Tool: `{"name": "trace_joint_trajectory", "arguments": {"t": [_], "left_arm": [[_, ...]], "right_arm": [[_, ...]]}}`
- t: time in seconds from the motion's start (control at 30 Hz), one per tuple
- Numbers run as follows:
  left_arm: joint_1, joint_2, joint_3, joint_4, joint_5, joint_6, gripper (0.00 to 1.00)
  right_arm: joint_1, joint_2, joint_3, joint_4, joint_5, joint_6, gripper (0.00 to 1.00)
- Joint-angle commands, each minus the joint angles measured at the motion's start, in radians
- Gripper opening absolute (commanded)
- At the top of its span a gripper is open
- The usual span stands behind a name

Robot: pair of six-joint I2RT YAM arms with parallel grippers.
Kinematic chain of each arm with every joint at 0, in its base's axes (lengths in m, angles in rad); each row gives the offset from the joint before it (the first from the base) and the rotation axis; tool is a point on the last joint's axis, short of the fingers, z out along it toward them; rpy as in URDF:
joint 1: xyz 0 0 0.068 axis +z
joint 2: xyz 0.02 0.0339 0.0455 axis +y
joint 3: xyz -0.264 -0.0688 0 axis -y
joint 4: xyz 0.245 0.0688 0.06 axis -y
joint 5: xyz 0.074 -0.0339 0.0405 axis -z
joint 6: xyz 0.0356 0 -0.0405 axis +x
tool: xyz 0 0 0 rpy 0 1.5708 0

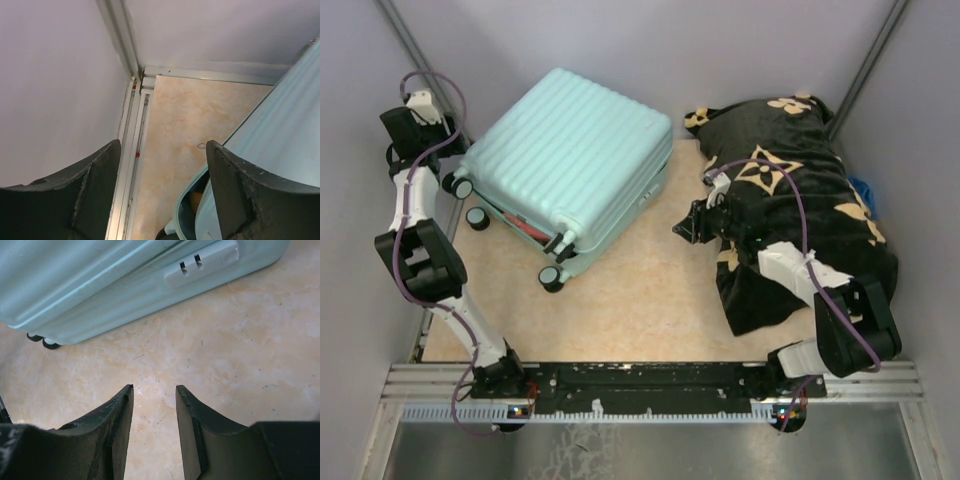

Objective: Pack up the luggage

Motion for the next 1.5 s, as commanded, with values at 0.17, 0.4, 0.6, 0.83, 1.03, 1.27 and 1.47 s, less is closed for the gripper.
{"name": "trace_joint_trajectory", "arguments": {"t": [0.17, 0.4, 0.6, 0.83, 1.03, 1.27, 1.47], "left_arm": [[-0.025, -0.127, -0.248, -0.21, 0.425, 0.253, 0.68], [-0.025, -0.248, -0.384, -0.256, 0.461, 0.196, 0.67], [0.023, -0.212, -0.244, -0.079, 0.199, 0.025, 0.7], [0.016, -0.023, -0.014, -0.005, -0.212, -0.118, 0.69], [-0.029, 0.066, -0.041, 0.104, -0.334, -0.085, 0.76], [-0.093, 0.054, -0.136, 0.202, -0.198, 0.101, 0.69], [-0.098, -0.174, -0.449, 0.123, 0.225, 0.272, 0.59]], "right_arm": [[0.004, 0.119, 0.116, 0.087, 0.038, -0.03, 0.4], [0.0, 0.322, 0.3, 0.124, 0.044, -0.014, 0.4], [0.009, 0.337, 0.322, 0.102, 0.025, 0.03, 0.38], [0.013, 0.222, 0.233, 0.045, 0.043, -0.001, 0.38], [0.013, 0.149, 0.194, -0.017, 0.07, -0.042, 0.38], [0.007, 0.129, 0.169, -0.065, 0.083, -0.064, 0.38], [-0.061, 0.164, 0.202, -0.052, 0.092, -0.069, 0.39]]}}
